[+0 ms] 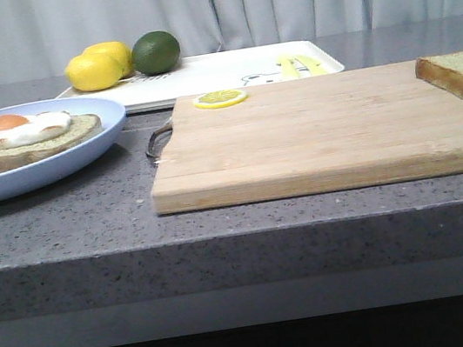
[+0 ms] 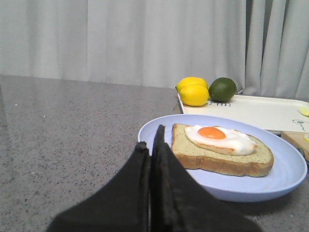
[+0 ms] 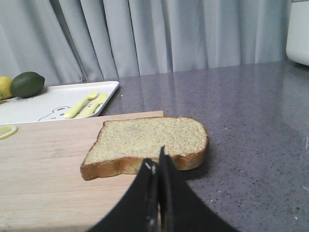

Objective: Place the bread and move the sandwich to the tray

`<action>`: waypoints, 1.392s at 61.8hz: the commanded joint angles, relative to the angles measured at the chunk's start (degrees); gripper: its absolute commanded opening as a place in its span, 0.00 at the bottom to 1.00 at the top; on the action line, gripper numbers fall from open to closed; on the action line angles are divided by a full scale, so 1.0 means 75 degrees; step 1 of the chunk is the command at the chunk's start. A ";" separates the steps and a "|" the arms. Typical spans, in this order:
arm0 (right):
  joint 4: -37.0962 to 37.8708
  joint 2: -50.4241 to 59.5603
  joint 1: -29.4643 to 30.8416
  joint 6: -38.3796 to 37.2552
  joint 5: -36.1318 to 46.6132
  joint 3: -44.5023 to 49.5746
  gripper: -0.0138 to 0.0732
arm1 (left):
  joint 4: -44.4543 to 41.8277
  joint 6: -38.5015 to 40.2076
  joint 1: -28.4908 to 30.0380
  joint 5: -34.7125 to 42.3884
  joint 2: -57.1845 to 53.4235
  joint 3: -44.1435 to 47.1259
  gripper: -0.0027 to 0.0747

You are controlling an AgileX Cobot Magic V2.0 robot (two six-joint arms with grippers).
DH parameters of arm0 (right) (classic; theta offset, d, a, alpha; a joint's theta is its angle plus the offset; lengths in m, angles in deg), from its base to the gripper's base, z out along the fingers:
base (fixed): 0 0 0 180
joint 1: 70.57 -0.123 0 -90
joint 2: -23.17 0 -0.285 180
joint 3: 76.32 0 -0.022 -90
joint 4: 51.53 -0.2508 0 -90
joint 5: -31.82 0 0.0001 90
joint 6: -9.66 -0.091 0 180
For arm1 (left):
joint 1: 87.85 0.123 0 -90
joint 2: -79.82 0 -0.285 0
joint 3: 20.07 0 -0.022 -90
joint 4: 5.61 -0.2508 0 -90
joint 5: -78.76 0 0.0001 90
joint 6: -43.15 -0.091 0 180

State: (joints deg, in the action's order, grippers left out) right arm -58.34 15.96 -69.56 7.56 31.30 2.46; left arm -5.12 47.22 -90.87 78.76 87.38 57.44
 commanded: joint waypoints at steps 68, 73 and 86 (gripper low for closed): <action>0.0278 -0.3516 0.0049 0.0016 -0.4193 -0.5555 0.08 | 0.0240 0.0017 0.0003 -0.4423 0.3319 -0.6286 0.01; 0.0278 -0.3709 0.0049 0.0016 -0.4265 -0.5555 0.08 | 0.0277 0.0017 0.0003 -0.4370 0.3502 -0.6139 0.01; 0.0285 -0.4162 0.0049 0.0016 -0.4572 -0.5555 0.08 | 0.0300 0.0017 0.0003 -0.4373 0.3757 -0.5781 0.01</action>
State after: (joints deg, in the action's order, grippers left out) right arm -56.58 -13.56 -69.56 7.56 -6.16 -37.38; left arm -3.59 47.22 -90.87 41.89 114.53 14.92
